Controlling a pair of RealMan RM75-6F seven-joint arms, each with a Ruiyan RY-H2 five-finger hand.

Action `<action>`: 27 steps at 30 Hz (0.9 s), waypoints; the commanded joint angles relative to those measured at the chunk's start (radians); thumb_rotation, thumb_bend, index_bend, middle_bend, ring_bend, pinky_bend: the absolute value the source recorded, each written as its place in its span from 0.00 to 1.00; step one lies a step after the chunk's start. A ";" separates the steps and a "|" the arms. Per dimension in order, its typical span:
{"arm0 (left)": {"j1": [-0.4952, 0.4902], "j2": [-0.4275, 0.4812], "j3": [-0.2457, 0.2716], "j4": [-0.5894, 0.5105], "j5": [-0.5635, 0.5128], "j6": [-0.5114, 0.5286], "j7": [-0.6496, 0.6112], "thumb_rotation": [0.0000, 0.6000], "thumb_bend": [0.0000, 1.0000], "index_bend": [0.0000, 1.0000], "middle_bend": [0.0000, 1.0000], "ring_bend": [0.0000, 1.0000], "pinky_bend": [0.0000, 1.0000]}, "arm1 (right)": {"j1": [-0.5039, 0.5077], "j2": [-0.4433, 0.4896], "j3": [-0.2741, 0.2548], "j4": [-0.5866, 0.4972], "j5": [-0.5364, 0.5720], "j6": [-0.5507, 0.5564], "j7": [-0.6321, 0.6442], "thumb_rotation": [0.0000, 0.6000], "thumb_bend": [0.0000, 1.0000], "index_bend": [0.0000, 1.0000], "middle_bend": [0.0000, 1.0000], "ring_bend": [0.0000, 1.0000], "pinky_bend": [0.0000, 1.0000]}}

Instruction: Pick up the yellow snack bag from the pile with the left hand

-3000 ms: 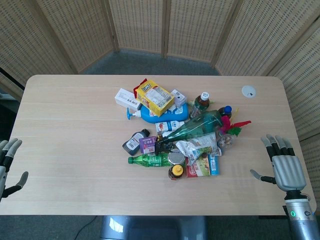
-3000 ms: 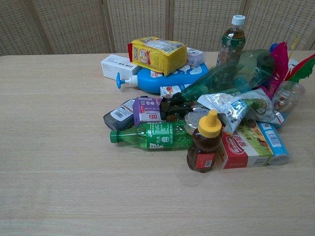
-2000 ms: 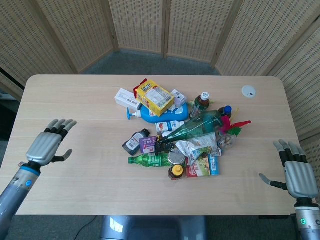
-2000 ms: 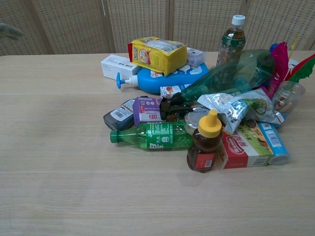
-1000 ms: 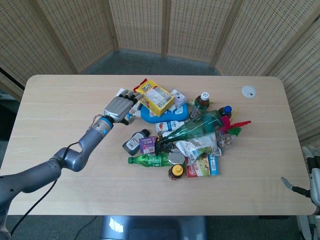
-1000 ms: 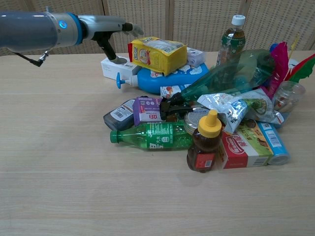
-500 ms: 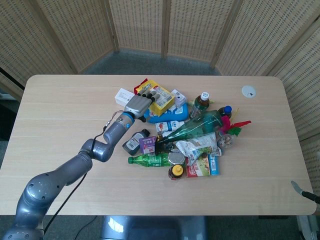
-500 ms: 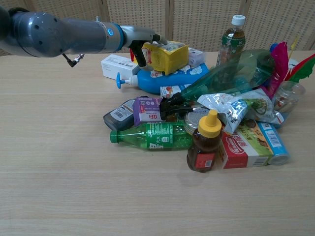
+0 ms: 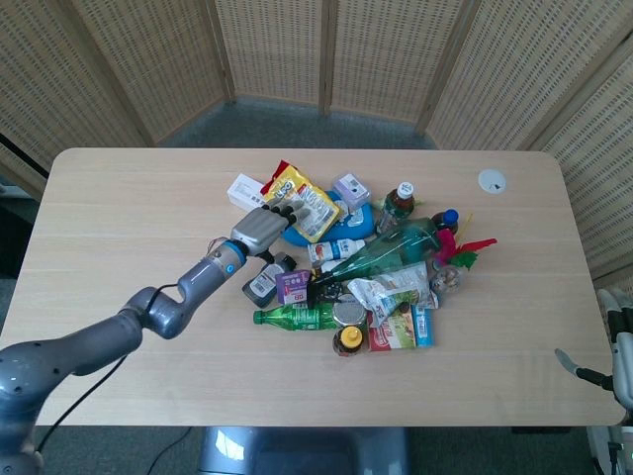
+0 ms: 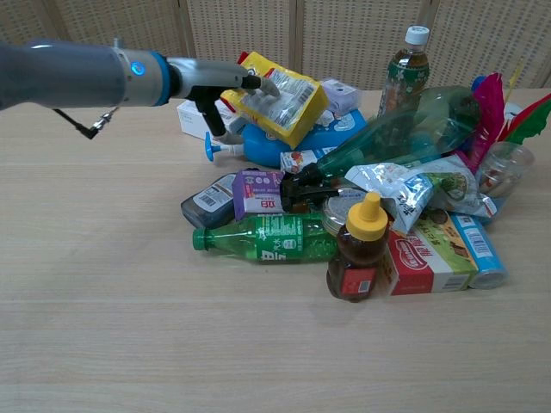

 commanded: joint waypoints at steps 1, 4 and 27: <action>0.122 0.196 0.078 -0.255 0.045 0.069 -0.032 0.98 0.40 0.00 0.19 0.11 0.00 | 0.004 -0.001 0.001 -0.005 -0.006 -0.004 0.000 0.69 0.18 0.00 0.00 0.00 0.00; 0.176 0.313 0.122 -0.401 0.059 0.087 -0.036 0.97 0.40 0.00 0.19 0.11 0.00 | 0.007 0.002 0.002 -0.009 -0.012 -0.005 -0.002 0.69 0.18 0.00 0.00 0.00 0.00; 0.287 0.222 0.097 -0.277 0.164 0.395 0.057 0.96 0.40 0.00 0.00 0.00 0.00 | -0.012 0.012 -0.003 0.006 -0.018 0.008 0.039 0.68 0.18 0.00 0.00 0.00 0.00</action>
